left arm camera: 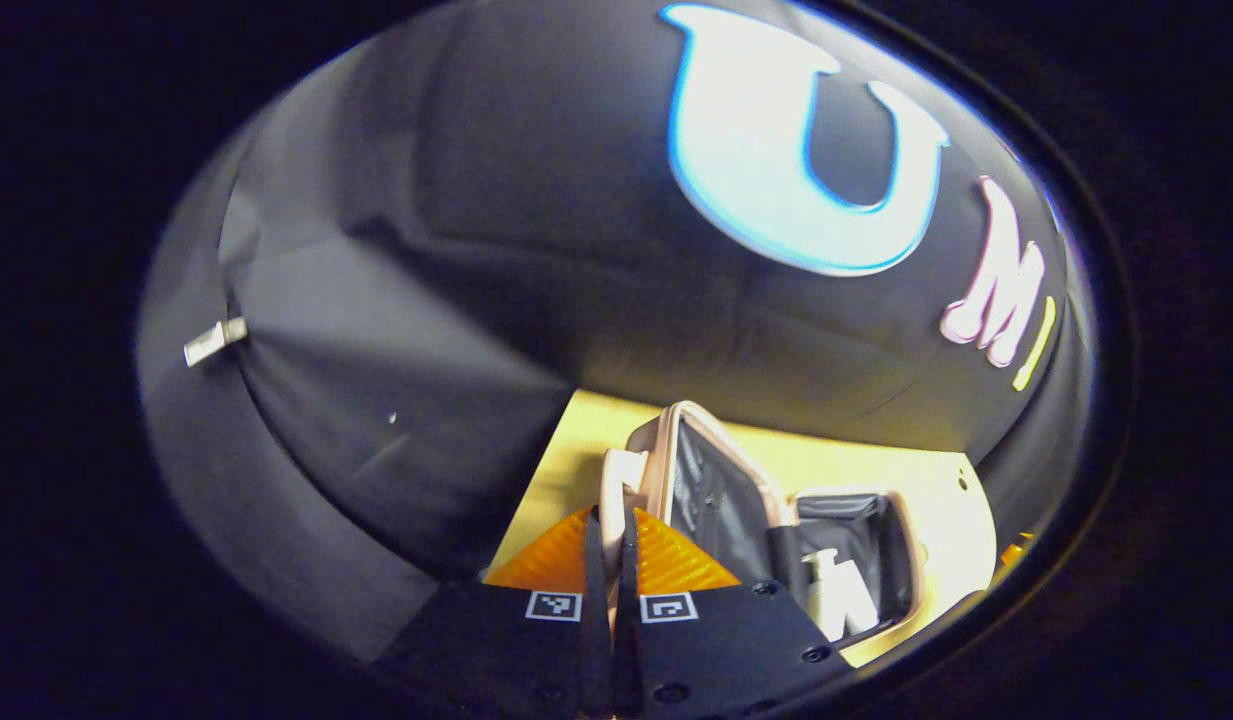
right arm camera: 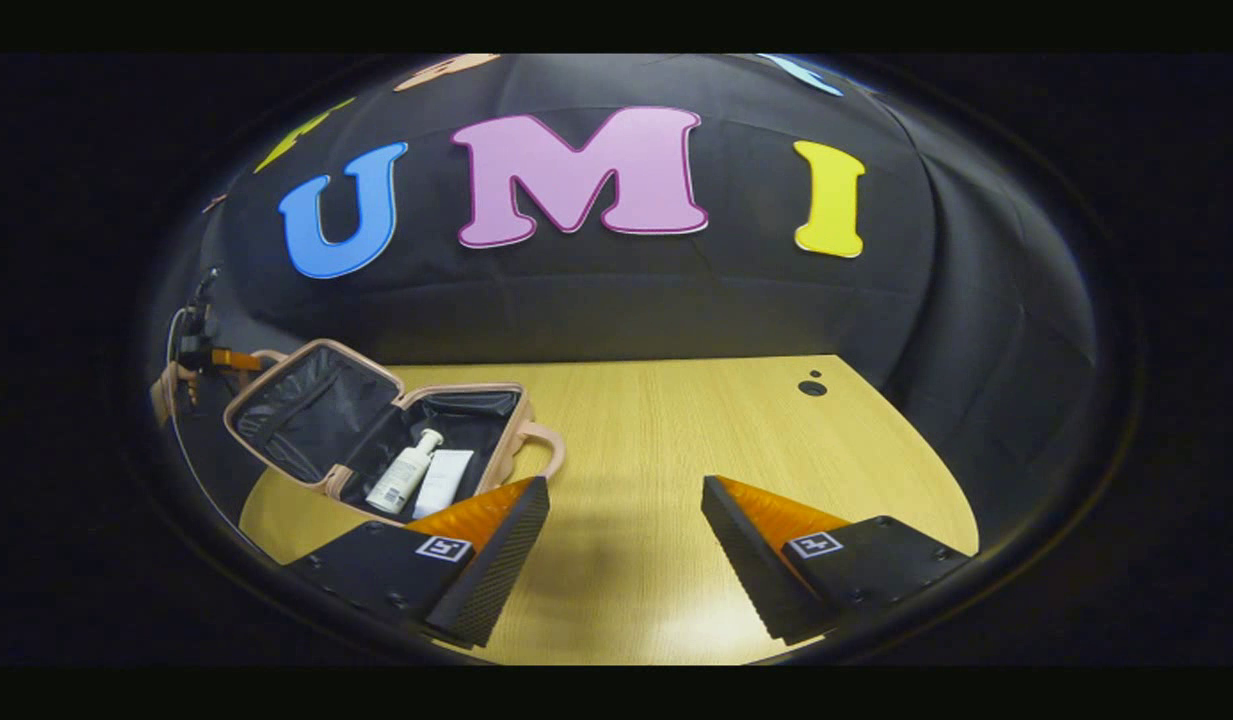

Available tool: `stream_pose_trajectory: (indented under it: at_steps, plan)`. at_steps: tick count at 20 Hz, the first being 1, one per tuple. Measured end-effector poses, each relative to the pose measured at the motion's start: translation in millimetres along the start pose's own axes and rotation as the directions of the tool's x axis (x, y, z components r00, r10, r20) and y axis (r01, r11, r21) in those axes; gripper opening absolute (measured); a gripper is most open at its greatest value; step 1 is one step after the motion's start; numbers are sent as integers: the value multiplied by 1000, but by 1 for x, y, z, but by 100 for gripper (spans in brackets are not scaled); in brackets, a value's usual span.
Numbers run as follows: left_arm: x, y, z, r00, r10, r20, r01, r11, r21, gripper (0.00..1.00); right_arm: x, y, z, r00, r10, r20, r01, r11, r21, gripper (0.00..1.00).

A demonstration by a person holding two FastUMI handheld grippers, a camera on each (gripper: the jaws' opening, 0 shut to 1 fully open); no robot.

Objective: First open the suitcase, pack the skin care products into it, and then close the suitcase.

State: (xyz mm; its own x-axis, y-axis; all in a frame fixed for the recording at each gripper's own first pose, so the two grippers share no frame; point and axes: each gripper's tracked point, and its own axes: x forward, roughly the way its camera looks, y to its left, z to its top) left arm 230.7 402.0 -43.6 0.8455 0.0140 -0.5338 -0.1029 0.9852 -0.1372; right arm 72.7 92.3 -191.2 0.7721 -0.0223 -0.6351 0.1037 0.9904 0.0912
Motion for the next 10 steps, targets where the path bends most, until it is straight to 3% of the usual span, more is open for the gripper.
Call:
stream_pose_trajectory:
  at_steps: [4,10]
  plan:
    - [-46,-109,48,978,-189,89,189,982,8,7,-13,-16,5,1000,-18,8,19,1000,-24,98]
    - [-44,-268,27,935,-336,116,332,942,54,7,-35,-54,9,998,-54,37,54,999,8,98]
